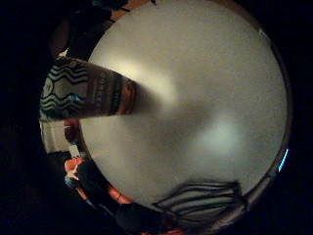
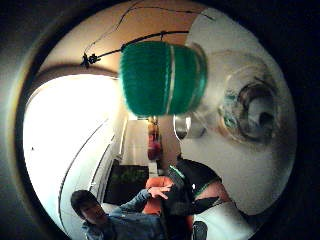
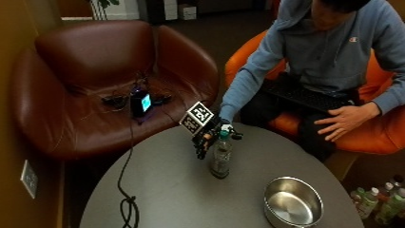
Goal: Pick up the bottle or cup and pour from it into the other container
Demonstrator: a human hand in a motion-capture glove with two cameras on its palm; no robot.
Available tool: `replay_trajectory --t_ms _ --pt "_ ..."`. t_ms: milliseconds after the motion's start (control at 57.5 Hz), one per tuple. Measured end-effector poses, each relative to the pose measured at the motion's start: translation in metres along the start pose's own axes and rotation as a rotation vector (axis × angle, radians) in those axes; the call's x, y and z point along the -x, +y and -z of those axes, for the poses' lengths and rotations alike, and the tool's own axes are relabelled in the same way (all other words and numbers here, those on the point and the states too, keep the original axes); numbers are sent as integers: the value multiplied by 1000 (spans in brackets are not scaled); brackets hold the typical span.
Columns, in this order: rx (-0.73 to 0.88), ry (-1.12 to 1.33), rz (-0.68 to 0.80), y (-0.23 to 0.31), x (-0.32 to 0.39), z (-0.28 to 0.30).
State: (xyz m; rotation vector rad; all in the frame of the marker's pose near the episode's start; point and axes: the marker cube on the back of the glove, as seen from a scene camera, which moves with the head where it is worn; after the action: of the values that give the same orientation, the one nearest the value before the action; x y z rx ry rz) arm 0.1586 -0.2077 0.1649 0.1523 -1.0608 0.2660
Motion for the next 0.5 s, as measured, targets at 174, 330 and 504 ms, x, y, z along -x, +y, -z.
replay_trajectory --t_ms 174,330,504 --pt "-41 -108 100 -12 0 -15" --pt "-137 -201 51 -56 54 -26" --pt "-201 -174 68 -47 39 -35"
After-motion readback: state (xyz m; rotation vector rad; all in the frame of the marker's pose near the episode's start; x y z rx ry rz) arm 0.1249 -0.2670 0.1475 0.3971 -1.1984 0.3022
